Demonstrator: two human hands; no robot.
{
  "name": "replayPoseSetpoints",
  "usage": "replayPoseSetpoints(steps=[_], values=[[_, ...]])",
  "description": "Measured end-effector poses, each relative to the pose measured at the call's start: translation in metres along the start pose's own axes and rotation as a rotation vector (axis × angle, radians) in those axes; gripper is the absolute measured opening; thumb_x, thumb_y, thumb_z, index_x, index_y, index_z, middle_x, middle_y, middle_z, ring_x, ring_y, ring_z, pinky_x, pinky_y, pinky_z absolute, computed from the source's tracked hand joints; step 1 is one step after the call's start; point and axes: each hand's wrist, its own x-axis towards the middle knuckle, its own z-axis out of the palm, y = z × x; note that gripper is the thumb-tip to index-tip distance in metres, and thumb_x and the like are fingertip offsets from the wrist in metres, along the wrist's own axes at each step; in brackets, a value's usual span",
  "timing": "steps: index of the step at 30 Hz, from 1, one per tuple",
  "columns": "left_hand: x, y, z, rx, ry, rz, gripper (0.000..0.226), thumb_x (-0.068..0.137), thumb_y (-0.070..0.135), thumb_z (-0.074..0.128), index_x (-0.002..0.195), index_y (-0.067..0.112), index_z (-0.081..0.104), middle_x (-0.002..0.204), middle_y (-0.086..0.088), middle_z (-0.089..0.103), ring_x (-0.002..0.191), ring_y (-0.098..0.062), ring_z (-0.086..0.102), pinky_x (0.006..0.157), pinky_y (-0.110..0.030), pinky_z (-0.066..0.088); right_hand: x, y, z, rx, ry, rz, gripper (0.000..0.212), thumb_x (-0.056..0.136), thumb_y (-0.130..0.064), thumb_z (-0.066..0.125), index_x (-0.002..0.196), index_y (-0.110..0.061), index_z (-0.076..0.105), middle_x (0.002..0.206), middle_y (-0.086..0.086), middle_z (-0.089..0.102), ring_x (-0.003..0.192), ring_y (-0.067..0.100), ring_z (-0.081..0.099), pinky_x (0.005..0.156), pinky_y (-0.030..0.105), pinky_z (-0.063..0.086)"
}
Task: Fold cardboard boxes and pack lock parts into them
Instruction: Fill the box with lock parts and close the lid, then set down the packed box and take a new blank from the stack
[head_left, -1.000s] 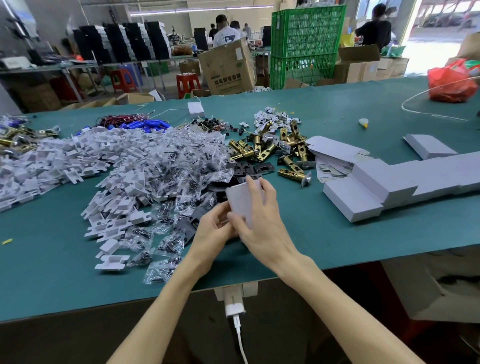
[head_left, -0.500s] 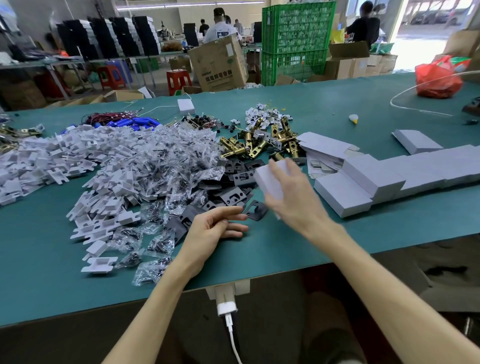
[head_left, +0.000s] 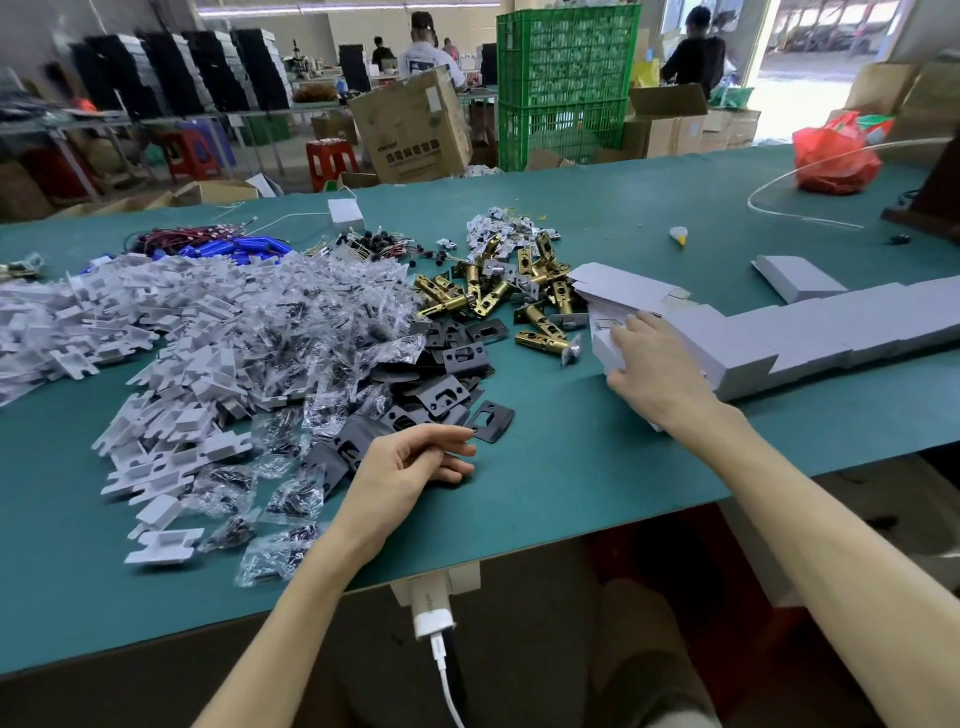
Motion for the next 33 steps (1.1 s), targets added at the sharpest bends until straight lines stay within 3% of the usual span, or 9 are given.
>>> replayPoseSetpoints(steps=[3, 7, 9, 12, 14, 16, 18, 24, 33], values=[[-0.001, 0.000, 0.000, 0.008, -0.003, 0.004, 0.037, 0.105, -0.011, 0.044, 0.115, 0.008, 0.075, 0.103, -0.010, 0.079, 0.094, -0.026, 0.077, 0.083, -0.027, 0.061, -0.003, -0.012, 0.005, 0.069, 0.094, -0.045, 0.024, 0.088, 0.007, 0.052, 0.110, 0.002, 0.060, 0.123, 0.017, 0.057, 0.126, 0.033, 0.045, 0.107, 0.034, 0.033], [-0.001, 0.000, 0.000, 0.016, -0.002, 0.009, 0.036, 0.105, -0.010, 0.046, 0.115, 0.008, 0.075, 0.102, -0.010, 0.079, 0.093, -0.025, 0.077, 0.083, -0.027, 0.061, -0.005, -0.042, 0.017, 0.290, -0.040, -0.196, 0.056, 0.099, -0.006, 0.053, 0.154, -0.004, 0.041, 0.164, 0.006, 0.035, 0.152, 0.022, 0.029, 0.121, 0.024, 0.012], [-0.001, 0.000, 0.000, 0.023, -0.004, 0.010, 0.035, 0.105, -0.010, 0.046, 0.114, 0.008, 0.075, 0.102, -0.011, 0.079, 0.093, -0.025, 0.077, 0.083, -0.027, 0.061, 0.000, -0.048, 0.024, 0.411, -0.108, -0.128, 0.059, 0.101, -0.014, 0.054, 0.157, -0.008, 0.035, 0.166, 0.004, 0.029, 0.149, 0.024, 0.035, 0.120, 0.027, 0.022], [0.000, -0.001, -0.002, 0.007, 0.004, 0.003, 0.035, 0.105, -0.010, 0.046, 0.114, 0.007, 0.075, 0.102, -0.012, 0.079, 0.092, -0.027, 0.077, 0.082, -0.026, 0.060, 0.003, -0.038, 0.034, 0.607, -0.057, 0.080, 0.050, 0.100, -0.014, 0.054, 0.149, -0.008, 0.044, 0.152, 0.015, 0.049, 0.127, 0.031, 0.054, 0.102, 0.033, 0.040], [0.000, -0.002, -0.002, 0.000, 0.007, -0.001, 0.034, 0.105, -0.009, 0.047, 0.115, 0.008, 0.075, 0.101, -0.012, 0.079, 0.092, -0.027, 0.077, 0.081, -0.025, 0.060, 0.000, -0.026, 0.040, 0.740, -0.018, 0.162, 0.045, 0.098, -0.008, 0.053, 0.142, -0.007, 0.048, 0.143, 0.019, 0.055, 0.123, 0.031, 0.056, 0.103, 0.038, 0.044], [0.000, -0.002, -0.003, 0.004, 0.005, -0.001, 0.034, 0.105, -0.009, 0.047, 0.115, 0.009, 0.075, 0.102, -0.012, 0.079, 0.092, -0.026, 0.077, 0.081, -0.025, 0.060, -0.005, -0.018, 0.044, 0.901, -0.029, 0.163, 0.059, 0.099, 0.002, 0.050, 0.155, -0.006, 0.035, 0.159, 0.014, 0.041, 0.144, 0.026, 0.043, 0.119, 0.036, 0.035], [0.000, -0.003, -0.003, 0.008, 0.003, 0.001, 0.034, 0.105, -0.008, 0.047, 0.115, 0.009, 0.075, 0.102, -0.012, 0.079, 0.092, -0.026, 0.077, 0.081, -0.025, 0.060, -0.007, -0.014, 0.046, 0.993, -0.027, 0.151, 0.068, 0.099, 0.008, 0.048, 0.161, -0.007, 0.024, 0.166, 0.006, 0.029, 0.151, 0.017, 0.031, 0.123, 0.030, 0.025], [0.000, -0.004, -0.004, 0.005, -0.002, -0.003, 0.034, 0.105, -0.008, 0.047, 0.116, 0.008, 0.075, 0.103, -0.013, 0.078, 0.093, -0.028, 0.076, 0.082, -0.026, 0.060, -0.010, 0.001, 0.045, 0.979, -0.110, 0.051, 0.066, 0.099, 0.004, 0.053, 0.159, -0.014, 0.032, 0.164, 0.002, 0.032, 0.151, 0.016, 0.031, 0.126, 0.037, 0.024], [-0.001, -0.002, -0.005, 0.017, 0.001, -0.012, 0.034, 0.105, -0.007, 0.048, 0.115, 0.009, 0.075, 0.102, -0.011, 0.078, 0.093, -0.027, 0.076, 0.083, -0.026, 0.060, -0.006, 0.034, 0.035, 0.902, -0.097, 0.031, 0.063, 0.098, 0.008, 0.055, 0.156, -0.004, 0.035, 0.160, 0.005, 0.039, 0.147, 0.015, 0.038, 0.123, 0.033, 0.028]])
